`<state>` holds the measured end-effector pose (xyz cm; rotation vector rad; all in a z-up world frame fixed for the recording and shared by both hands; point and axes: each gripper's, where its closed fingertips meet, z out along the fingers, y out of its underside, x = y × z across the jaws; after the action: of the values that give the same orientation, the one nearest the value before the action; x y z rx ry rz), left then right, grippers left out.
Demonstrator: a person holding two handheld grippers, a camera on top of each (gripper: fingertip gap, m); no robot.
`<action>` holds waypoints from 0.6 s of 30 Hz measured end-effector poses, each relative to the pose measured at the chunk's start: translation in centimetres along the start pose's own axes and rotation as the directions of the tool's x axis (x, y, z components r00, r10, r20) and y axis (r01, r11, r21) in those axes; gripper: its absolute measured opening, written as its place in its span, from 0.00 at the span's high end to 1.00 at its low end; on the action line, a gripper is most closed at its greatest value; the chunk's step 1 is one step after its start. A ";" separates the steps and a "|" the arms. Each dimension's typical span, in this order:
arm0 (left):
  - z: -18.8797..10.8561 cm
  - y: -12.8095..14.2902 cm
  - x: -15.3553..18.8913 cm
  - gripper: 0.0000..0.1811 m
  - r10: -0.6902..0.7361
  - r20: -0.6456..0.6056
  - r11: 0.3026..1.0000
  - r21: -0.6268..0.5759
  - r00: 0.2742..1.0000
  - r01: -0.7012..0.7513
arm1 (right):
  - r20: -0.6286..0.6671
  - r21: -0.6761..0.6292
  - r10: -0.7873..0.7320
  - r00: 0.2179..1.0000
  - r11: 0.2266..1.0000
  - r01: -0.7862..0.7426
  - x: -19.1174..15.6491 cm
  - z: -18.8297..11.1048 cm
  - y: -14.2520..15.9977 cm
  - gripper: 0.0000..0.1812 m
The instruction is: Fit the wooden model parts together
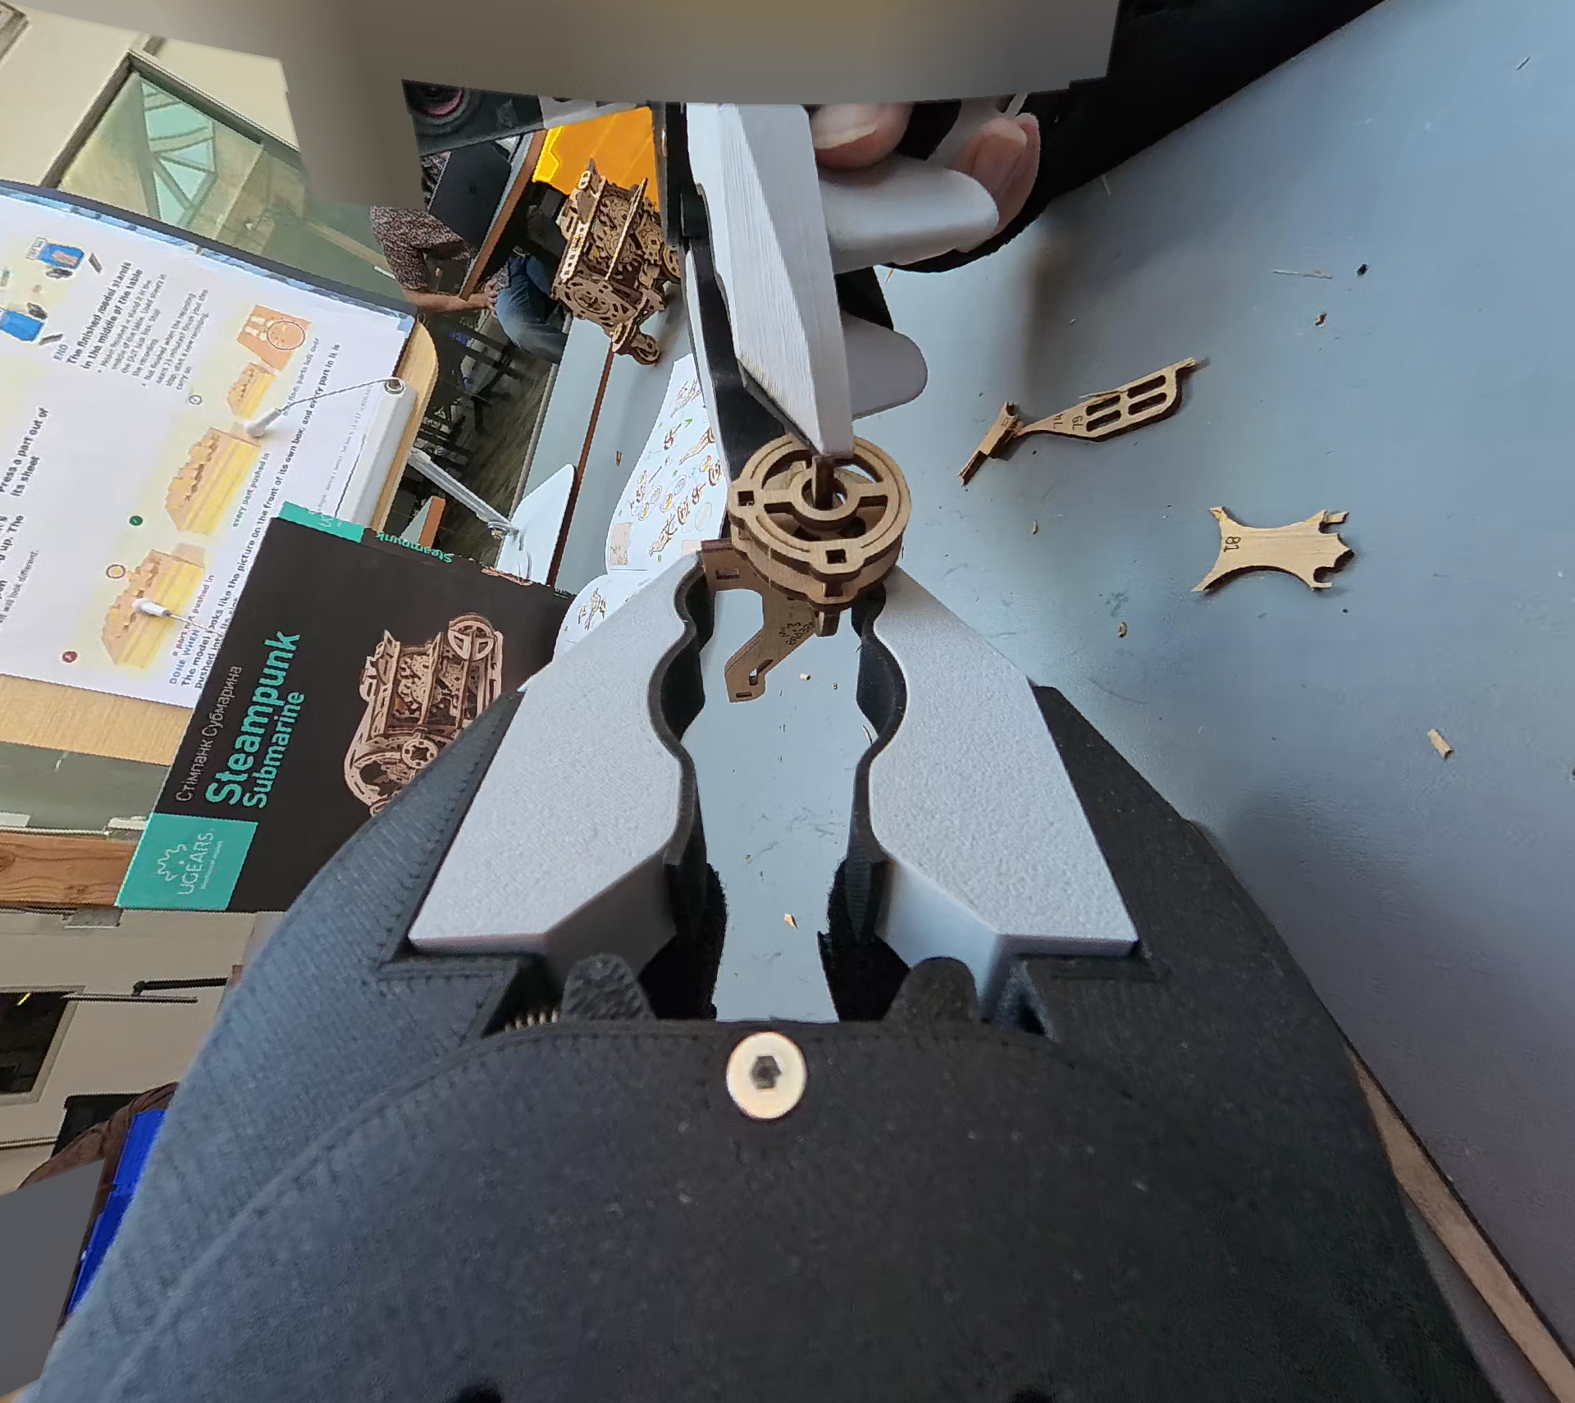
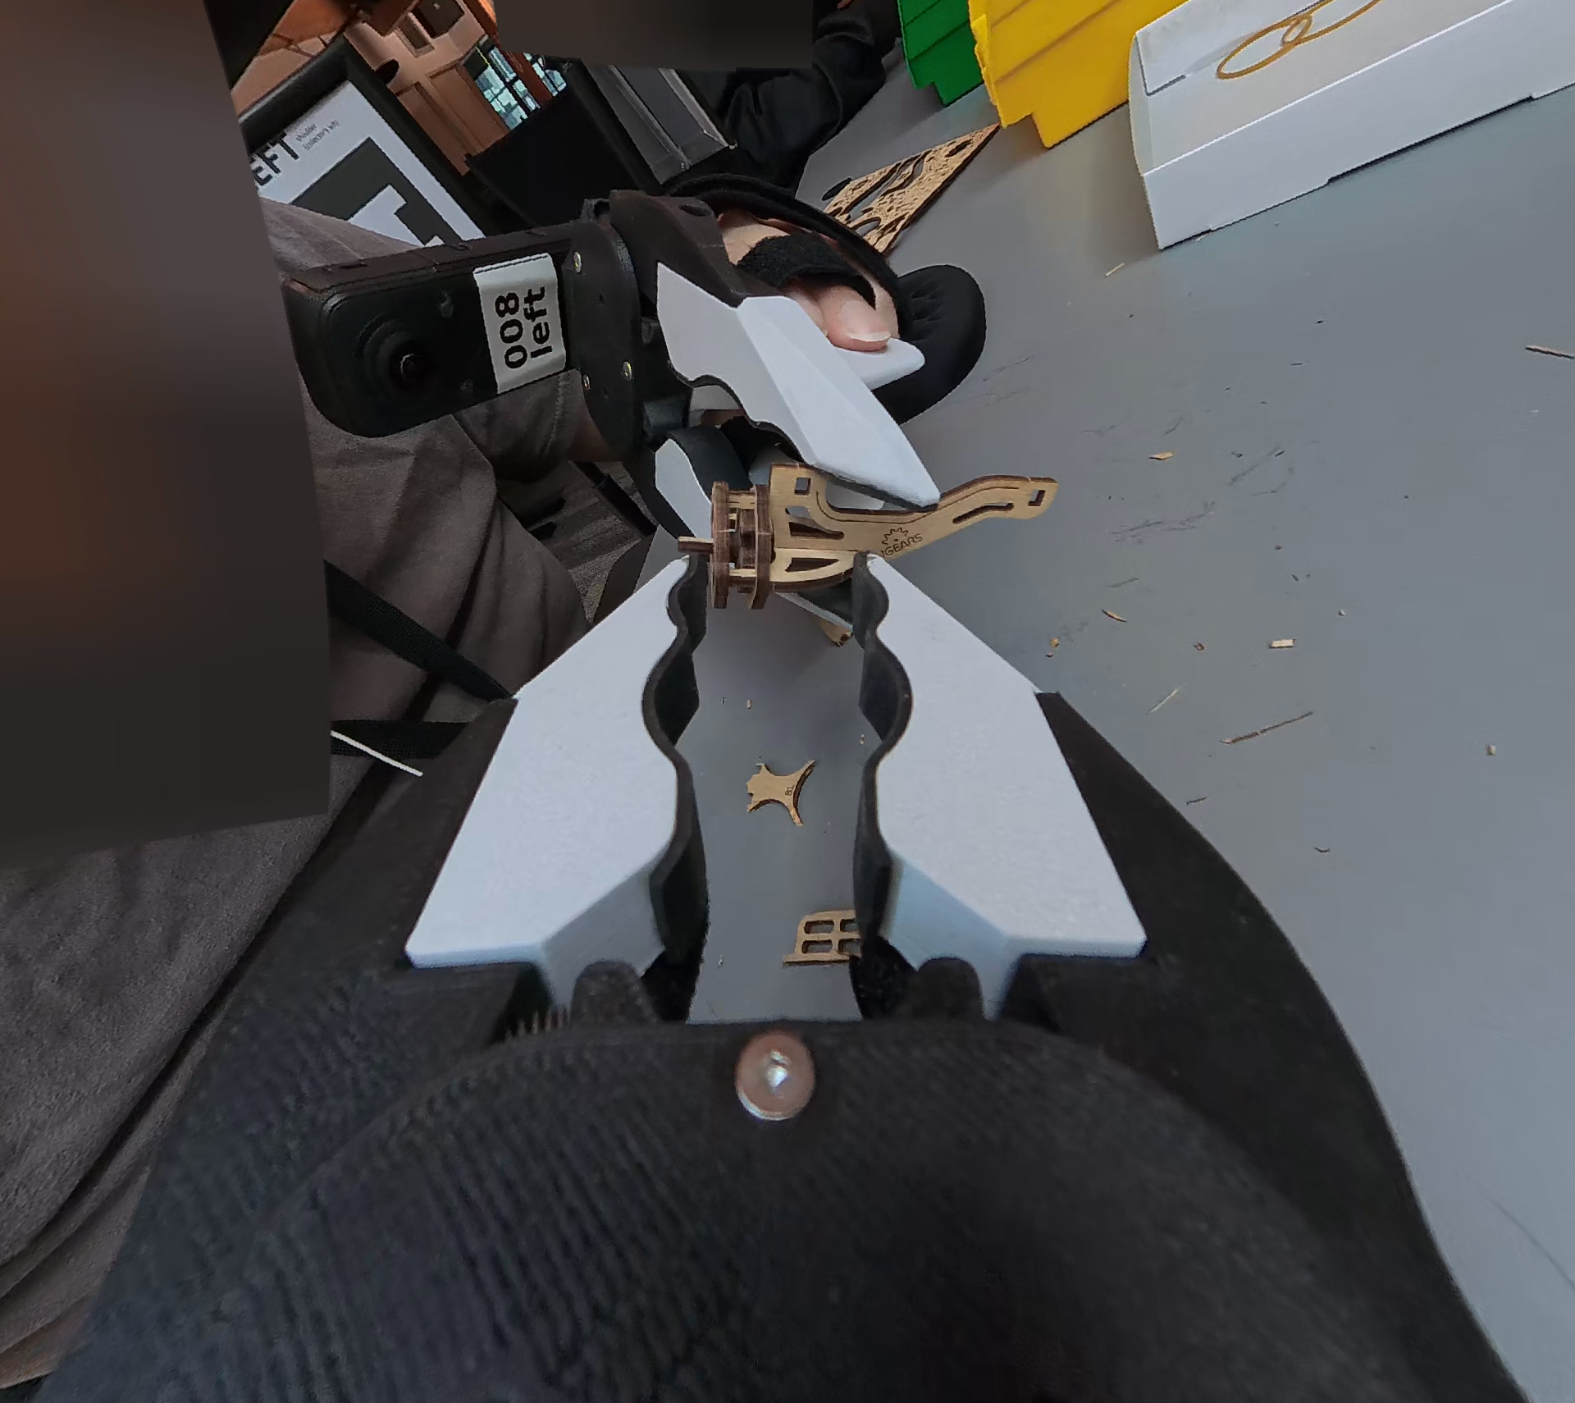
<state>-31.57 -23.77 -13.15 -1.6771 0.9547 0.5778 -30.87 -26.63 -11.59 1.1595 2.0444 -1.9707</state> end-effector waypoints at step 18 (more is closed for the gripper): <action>-0.3 -0.6 -0.1 0.83 0.026 0.016 0.999 0.025 1.000 -0.026 | 0.007 -0.004 -0.056 0.998 0.998 0.056 -0.5 0.0 0.0 0.81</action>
<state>-31.16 -23.96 -12.71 -1.6376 0.9701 0.5926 -30.56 -26.89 -11.31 1.1043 2.0992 -1.9914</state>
